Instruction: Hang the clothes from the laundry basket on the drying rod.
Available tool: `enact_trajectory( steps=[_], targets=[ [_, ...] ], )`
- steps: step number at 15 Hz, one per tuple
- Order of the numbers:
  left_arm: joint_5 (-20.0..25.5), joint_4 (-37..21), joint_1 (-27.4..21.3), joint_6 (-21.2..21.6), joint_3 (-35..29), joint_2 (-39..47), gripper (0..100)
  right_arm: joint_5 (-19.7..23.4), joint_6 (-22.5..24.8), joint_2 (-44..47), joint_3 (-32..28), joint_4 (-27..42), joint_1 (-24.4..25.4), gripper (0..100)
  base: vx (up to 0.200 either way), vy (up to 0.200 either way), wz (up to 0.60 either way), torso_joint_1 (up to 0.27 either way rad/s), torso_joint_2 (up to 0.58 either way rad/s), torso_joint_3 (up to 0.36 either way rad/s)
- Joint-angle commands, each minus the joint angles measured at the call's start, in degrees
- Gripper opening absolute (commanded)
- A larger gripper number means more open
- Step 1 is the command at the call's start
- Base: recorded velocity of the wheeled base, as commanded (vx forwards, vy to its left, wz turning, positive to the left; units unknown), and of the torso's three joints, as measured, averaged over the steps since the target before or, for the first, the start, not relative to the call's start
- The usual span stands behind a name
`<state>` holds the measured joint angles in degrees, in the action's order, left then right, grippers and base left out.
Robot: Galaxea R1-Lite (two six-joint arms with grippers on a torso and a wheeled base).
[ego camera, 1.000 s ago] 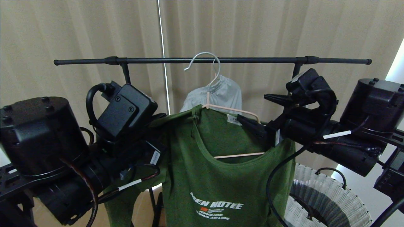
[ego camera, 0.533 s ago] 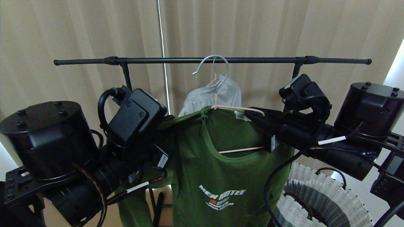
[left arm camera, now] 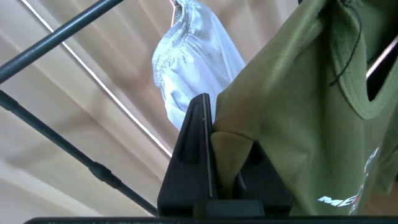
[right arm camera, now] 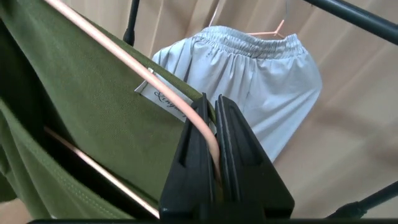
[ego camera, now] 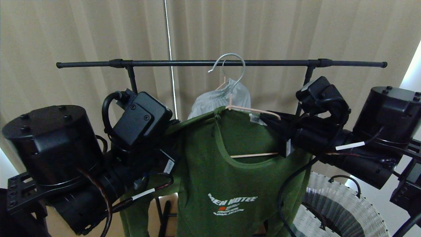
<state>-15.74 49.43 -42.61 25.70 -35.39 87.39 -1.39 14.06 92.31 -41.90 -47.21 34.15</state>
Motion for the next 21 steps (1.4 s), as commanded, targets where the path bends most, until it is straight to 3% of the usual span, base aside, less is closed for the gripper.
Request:
enact_trajectory(
  steps=[1,5,7,11,16,19,21],
  targets=[
    [0.2,0.0,0.0,-0.6,0.2,-0.3,100,0.0,0.1,-1.7,0.9,0.0,0.0,0,0.0,0.0,0.0,0.0,0.0,0.0],
    [3.3,0.0,0.5,-1.2,1.7,-1.2,100,-1.0,0.1,-3.7,2.3,0.0,-2.4,0,0.0,0.0,0.0,0.0,0.0,0.0],
    [3.4,0.0,2.5,-1.3,6.1,-5.5,100,-1.1,0.1,-6.9,5.2,0.0,-7.0,0,0.0,0.0,0.0,0.0,0.0,0.0],
    [5.0,0.0,6.5,-2.0,14.5,-10.4,100,-0.8,-0.1,-10.7,8.0,0.0,-11.0,0,0.0,0.0,0.0,0.0,0.0,0.0],
    [5.0,0.0,7.8,-3.7,18.4,-9.9,100,-0.4,-0.5,-13.3,8.6,-0.1,-10.8,0,0.0,0.0,0.0,0.0,0.0,0.0],
    [5.0,0.0,7.7,-4.3,17.2,-8.4,100,1.0,-0.7,-14.7,9.0,-0.1,-8.7,0,0.0,0.0,0.0,0.0,0.0,0.0],
    [5.1,0.2,7.1,-7.2,15.7,-6.9,100,1.7,-0.7,-14.9,9.0,-0.1,-7.4,0,0.0,0.0,0.0,0.0,0.0,0.0]
  ],
)
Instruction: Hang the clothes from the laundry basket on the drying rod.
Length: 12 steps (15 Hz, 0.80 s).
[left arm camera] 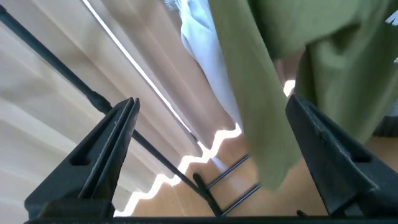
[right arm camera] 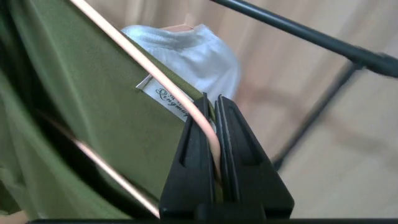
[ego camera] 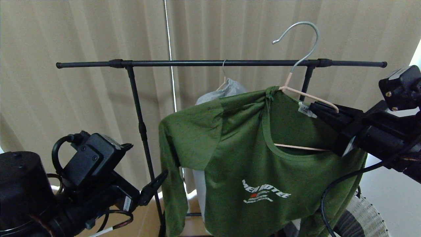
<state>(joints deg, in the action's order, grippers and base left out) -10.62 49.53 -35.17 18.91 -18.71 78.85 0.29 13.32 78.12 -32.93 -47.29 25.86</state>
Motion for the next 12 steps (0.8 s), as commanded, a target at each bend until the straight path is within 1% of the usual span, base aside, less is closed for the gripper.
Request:
enact_trajectory(
  steps=[1,2,3,5,6,8,9,12],
  targets=[
    [0.0,0.6,-1.0,-1.2,-1.6,2.5,100,0.1,0.0,-0.3,-0.1,0.0,1.6,0,0.0,0.0,0.0,0.0,0.0,0.0],
    [0.0,1.3,-1.2,-1.6,-1.9,3.3,100,0.1,0.0,-0.2,-0.1,0.0,2.4,0,0.0,0.0,0.0,0.0,0.0,0.0],
    [0.0,3.2,-1.3,-1.6,-1.4,4.4,0,0.1,0.0,0.0,-0.1,0.0,3.0,0,0.0,0.0,0.0,0.0,0.0,0.0],
    [-0.1,5.4,-1.1,-1.7,-0.2,4.6,0,0.1,0.0,0.0,-0.2,0.0,2.9,0,0.0,0.0,0.0,0.0,0.0,0.0],
    [-0.3,5.4,-0.8,-1.4,0.7,4.3,0,0.0,0.1,-0.1,-0.1,0.0,2.8,0,0.0,0.0,0.0,0.0,0.0,0.0],
    [-0.4,5.6,1.9,-1.0,3.2,3.4,0,-0.3,0.2,-0.2,-0.1,0.0,2.2,0,0.0,0.0,0.0,0.0,0.0,0.0],
    [-0.4,5.7,3.6,-1.0,3.9,2.3,0,-0.5,0.3,-0.2,-0.3,0.1,1.0,0,0.0,0.0,0.0,0.0,0.0,0.0],
    [-0.4,5.7,9.9,-0.4,6.5,-0.3,0,-0.6,0.4,-0.2,-0.3,0.1,-1.4,0,0.0,0.0,0.0,0.0,0.0,0.0]
  ],
)
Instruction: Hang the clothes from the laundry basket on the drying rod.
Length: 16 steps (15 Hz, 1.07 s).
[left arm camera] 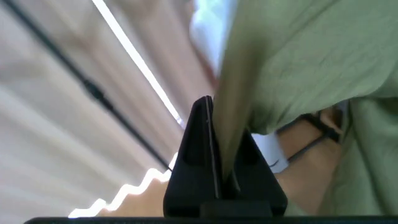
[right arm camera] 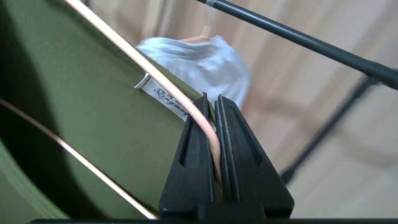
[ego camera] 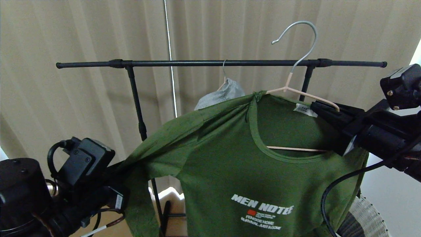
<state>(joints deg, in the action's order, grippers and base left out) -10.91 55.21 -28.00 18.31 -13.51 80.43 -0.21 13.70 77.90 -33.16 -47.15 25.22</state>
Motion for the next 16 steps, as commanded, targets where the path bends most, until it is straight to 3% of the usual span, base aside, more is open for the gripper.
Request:
enact_trajectory(
  steps=[1,3,6,7,11,14,16],
  targets=[
    [-0.1,0.0,5.0,1.0,2.0,-2.5,0,-0.1,0.0,0.0,0.1,0.0,-1.3,0,0.0,0.0,0.0,0.0,0.0,0.0],
    [-0.1,0.0,7.8,2.0,2.6,-2.7,0,-0.1,0.0,0.0,0.1,0.0,-1.5,0,0.0,0.0,0.0,0.0,0.0,0.0],
    [0.1,0.0,7.4,2.1,2.7,-3.2,0,-0.1,0.0,0.1,-0.2,0.0,-1.5,0,0.0,0.0,0.0,0.0,0.0,0.0],
    [0.2,0.0,7.1,2.1,2.7,-3.4,100,-0.1,0.0,0.1,-0.1,0.0,-1.5,0,0.0,0.0,0.0,0.0,0.0,0.0],
    [0.3,0.1,6.5,1.9,2.9,-3.7,100,-0.3,0.1,0.0,0.2,0.3,-1.7,0,0.0,0.0,0.0,0.0,0.0,0.0],
    [0.4,0.1,6.6,1.8,4.1,-7.2,100,-0.8,0.3,-0.3,1.6,0.6,-6.6,0,0.0,0.0,0.0,0.0,0.0,0.0],
    [0.5,0.0,6.6,1.6,6.5,-13.3,100,-0.8,0.3,-0.5,4.4,0.0,-13.7,0,0.0,0.0,0.0,0.0,0.0,0.0]
  ],
)
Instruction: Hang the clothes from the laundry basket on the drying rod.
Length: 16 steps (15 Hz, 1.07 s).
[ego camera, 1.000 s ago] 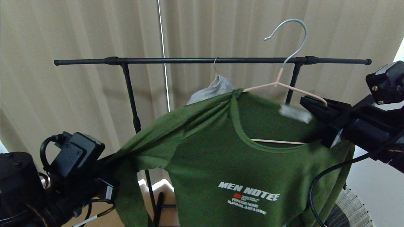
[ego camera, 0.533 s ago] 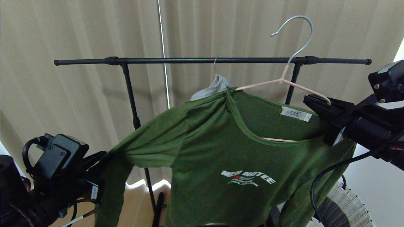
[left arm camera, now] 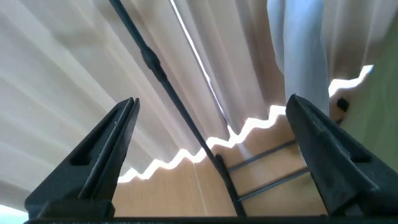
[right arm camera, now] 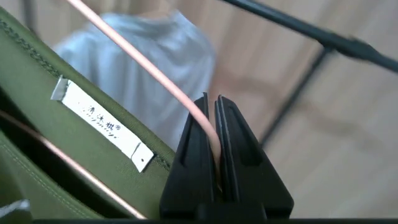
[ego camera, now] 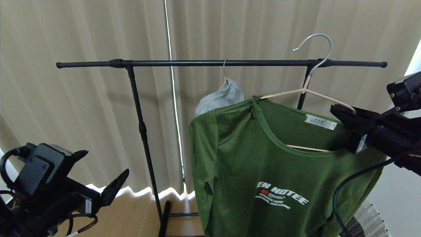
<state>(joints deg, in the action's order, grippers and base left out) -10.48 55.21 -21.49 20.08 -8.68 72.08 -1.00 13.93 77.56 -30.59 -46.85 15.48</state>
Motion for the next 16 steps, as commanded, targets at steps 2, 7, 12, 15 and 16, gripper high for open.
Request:
enact_trajectory(
  steps=[2,7,12,15,16],
  targets=[
    [0.0,-0.3,0.4,-0.7,3.4,-8.7,100,-0.1,0.4,-0.3,4.8,-0.4,-8.4,0,0.0,0.0,0.0,0.0,0.0,0.0],
    [0.0,-0.4,4.3,-4.6,5.1,-14.2,100,-2.4,5.2,-5.4,12.9,-0.4,-15.1,0,0.0,0.0,0.0,0.0,0.0,0.0],
    [-0.2,-9.4,10.7,-4.7,3.8,-23.7,100,-2.3,4.7,-7.5,13.8,-0.4,-23.4,0,0.0,0.0,0.0,0.0,0.0,0.0],
    [-0.1,-17.2,10.9,-4.6,3.3,-32.3,100,-2.3,4.5,-7.7,15.9,-0.5,-23.4,0,0.0,0.0,0.0,0.0,0.0,0.0],
    [-0.1,-20.1,10.8,-4.6,3.4,-34.9,100,-2.2,4.1,-8.4,16.3,-0.5,-23.4,0,0.0,0.0,0.0,0.0,0.0,0.0]
  ],
)
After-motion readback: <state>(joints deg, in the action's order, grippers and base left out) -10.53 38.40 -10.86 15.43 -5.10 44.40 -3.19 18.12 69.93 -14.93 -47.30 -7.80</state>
